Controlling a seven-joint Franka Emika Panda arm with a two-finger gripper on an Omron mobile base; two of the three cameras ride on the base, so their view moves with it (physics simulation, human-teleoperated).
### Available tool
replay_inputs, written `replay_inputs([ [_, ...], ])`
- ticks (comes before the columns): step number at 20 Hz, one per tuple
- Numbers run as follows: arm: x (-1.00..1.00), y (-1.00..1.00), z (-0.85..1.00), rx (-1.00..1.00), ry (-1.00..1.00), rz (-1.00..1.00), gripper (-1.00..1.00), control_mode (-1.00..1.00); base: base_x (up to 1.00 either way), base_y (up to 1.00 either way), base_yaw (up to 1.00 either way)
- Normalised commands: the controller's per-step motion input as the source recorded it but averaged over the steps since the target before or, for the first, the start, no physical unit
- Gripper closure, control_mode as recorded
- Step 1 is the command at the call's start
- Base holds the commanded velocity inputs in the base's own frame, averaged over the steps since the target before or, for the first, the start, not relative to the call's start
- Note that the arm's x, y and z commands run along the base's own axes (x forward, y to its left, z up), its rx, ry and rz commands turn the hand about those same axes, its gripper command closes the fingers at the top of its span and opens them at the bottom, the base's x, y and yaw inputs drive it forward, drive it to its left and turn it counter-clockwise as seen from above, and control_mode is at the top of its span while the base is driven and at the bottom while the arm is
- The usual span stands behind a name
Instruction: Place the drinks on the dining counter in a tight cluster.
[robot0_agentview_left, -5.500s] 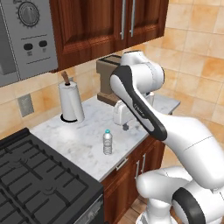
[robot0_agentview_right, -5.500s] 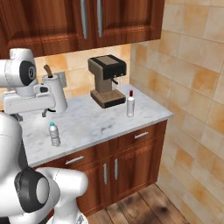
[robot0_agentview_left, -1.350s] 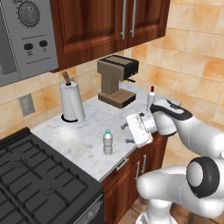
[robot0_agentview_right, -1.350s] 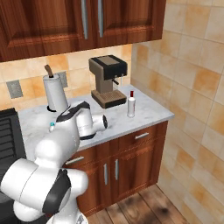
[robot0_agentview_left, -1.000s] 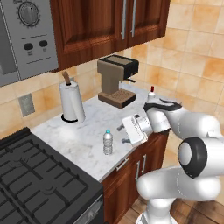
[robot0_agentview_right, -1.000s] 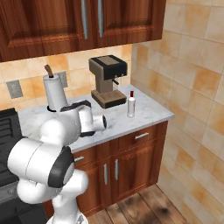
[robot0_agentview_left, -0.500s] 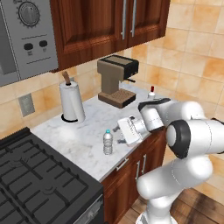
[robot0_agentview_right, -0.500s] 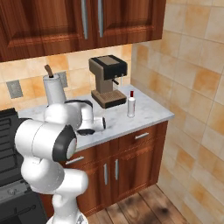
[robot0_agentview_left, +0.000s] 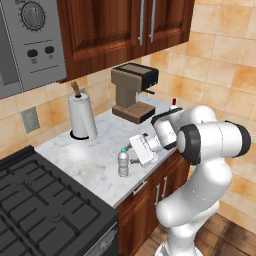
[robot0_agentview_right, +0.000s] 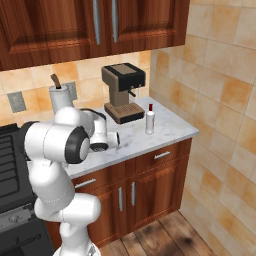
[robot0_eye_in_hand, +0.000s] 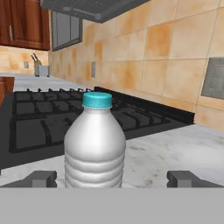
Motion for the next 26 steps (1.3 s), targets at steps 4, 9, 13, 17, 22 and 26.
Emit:
replay_inputs([
  [4, 0.07, 0.16, -0.20, 0.02, 0.00, 0.06, -1.00, -1.00, 0.00, 0.00, 0.00],
  [9, 0.01, 0.16, -0.18, 0.03, 0.00, 0.05, -1.00, -1.00, 0.00, 0.00, 0.00],
  [13, 0.12, 0.04, -0.07, 0.03, 0.00, 0.03, -1.00, -1.00, 0.00, 0.00, 0.00],
  [17, 0.05, 0.00, -0.03, 0.06, 0.00, 0.02, -1.00, -1.00, 0.00, 0.00, 0.00],
  [22, -0.07, 0.00, -0.03, 0.08, 0.00, 0.04, -1.00, -1.00, 0.00, 0.00, 0.00],
  [26, -0.09, 0.00, -0.04, 0.09, 0.00, 0.02, -1.00, -1.00, 0.00, 0.00, 0.00],
])
